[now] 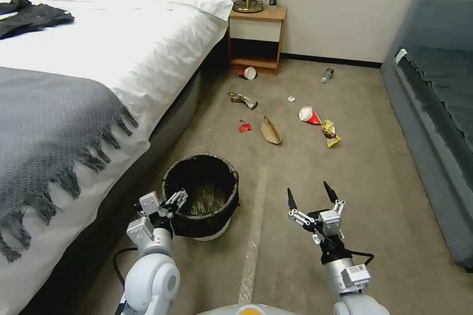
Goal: Pick up the trash can from the floor.
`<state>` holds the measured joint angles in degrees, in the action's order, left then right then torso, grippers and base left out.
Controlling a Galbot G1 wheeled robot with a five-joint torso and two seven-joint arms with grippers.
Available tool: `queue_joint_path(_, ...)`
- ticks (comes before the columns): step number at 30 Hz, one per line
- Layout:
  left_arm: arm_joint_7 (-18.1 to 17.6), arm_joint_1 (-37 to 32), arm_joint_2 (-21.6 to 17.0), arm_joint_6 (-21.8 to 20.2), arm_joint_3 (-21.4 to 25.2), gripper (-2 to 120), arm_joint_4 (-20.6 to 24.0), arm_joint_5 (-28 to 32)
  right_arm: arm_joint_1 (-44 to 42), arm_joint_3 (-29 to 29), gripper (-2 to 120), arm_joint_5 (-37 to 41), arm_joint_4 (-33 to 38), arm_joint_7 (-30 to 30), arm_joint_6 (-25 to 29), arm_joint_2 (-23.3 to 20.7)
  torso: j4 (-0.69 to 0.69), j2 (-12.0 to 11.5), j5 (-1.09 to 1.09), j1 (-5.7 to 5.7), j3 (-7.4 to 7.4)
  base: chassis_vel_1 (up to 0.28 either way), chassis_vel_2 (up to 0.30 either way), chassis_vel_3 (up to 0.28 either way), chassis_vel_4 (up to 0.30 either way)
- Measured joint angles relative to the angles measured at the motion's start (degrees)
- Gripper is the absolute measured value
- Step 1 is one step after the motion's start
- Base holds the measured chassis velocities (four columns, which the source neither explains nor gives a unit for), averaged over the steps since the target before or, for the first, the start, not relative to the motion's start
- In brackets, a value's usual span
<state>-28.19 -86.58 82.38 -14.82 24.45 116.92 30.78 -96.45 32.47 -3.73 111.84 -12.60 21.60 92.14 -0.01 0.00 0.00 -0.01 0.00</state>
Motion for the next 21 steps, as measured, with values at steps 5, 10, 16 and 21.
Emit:
queue_joint_path(5, -0.1, 0.5, 0.4, -3.0, 0.2, 98, -0.7, 3.5, 0.1, 0.1, 100, 0.8, -0.2, -0.4, 0.7, 0.0, 0.00, 0.0, 0.00, 0.00, 0.00, 0.000, 0.000, 0.000, 0.000)
queue_joint_path(10, -0.2, 0.8, 0.6, -4.4, 0.4, 89, -1.0, 5.5, 0.0, 0.2, 100, 1.1, -0.5, -0.5, 1.2, 0.0, 0.00, 0.0, 0.00, 0.01, 0.00, 0.000, 0.000, 0.000, 0.000)
queue_joint_path(16, -0.7, 1.3, 1.1, -5.7, 0.6, 65, -2.4, 8.2, -0.3, 0.2, 100, 1.5, -0.6, -1.0, 2.1, 0.0, 0.00, 0.0, 0.01, 0.00, 0.00, 0.000, 0.000, 0.000, 0.000)
queue_joint_path(21, -1.0, 1.3, 1.4, -5.3, 0.7, 50, -3.1, 8.3, -0.4, 0.4, 100, 1.8, -0.6, -1.3, 2.1, 0.0, 0.00, 0.0, 0.01, 0.00, 0.00, 0.000, 0.000, 0.000, 0.000)
